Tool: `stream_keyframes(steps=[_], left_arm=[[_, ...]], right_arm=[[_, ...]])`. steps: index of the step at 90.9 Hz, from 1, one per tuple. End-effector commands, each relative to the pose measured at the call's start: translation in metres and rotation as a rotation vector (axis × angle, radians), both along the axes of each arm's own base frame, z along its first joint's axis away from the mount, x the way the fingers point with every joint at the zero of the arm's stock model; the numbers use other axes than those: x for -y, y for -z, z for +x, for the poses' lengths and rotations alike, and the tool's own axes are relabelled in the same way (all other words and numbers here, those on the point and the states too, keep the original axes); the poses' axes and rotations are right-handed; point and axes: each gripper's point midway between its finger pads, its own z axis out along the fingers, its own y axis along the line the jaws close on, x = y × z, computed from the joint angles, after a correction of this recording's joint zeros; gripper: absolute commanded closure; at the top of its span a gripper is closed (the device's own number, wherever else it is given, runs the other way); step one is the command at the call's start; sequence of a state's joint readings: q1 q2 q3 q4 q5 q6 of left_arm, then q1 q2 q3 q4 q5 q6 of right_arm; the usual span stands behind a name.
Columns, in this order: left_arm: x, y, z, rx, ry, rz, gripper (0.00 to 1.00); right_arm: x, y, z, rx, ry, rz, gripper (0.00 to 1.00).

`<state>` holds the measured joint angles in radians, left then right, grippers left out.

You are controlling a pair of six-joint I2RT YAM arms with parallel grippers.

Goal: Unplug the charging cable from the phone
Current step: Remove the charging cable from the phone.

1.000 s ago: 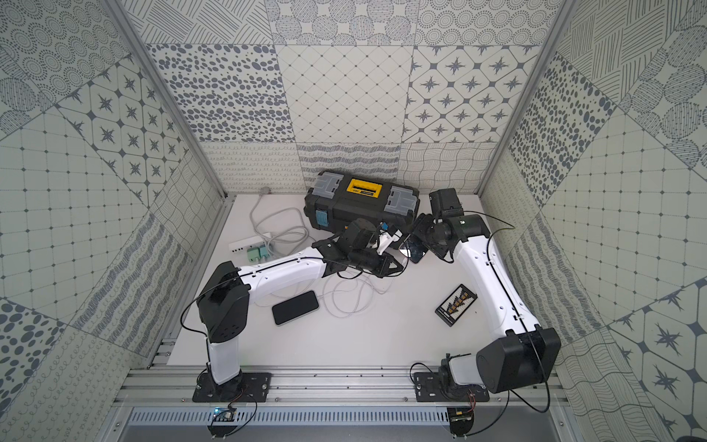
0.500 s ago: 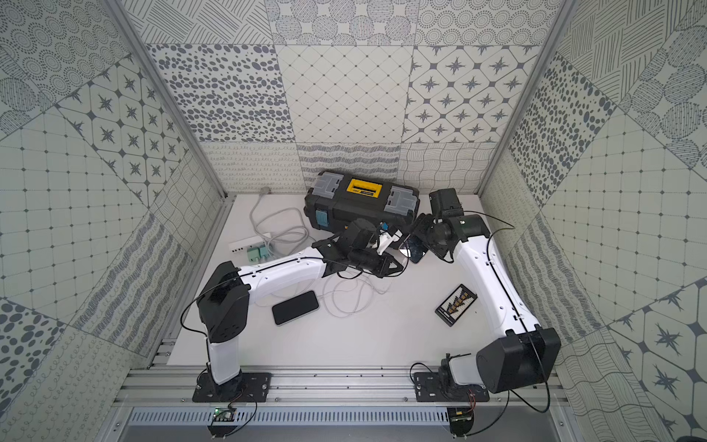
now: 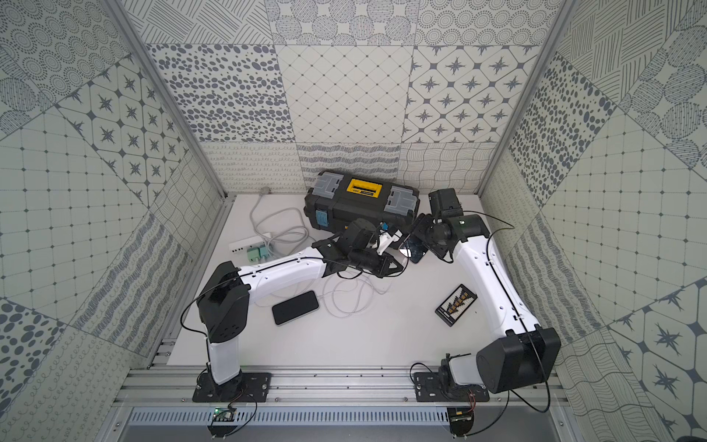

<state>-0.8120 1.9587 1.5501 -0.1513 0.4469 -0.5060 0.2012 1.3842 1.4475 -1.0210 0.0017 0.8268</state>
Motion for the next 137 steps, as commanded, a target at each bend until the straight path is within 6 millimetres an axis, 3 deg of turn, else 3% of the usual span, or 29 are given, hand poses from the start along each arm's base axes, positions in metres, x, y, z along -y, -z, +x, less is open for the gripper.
stream_keyframes(steps=[1, 137], left_arm=[[0.001, -0.001, -0.005, 0.009, 0.025, 0.004, 1.00], [-0.005, -0.001, -0.008, 0.018, 0.021, 0.017, 1.00]], right_arm=[[-0.004, -0.036, 0.018, 0.140, 0.009, 0.026, 0.48], [0.004, -0.049, 0.026, 0.175, 0.044, 0.024, 0.48]])
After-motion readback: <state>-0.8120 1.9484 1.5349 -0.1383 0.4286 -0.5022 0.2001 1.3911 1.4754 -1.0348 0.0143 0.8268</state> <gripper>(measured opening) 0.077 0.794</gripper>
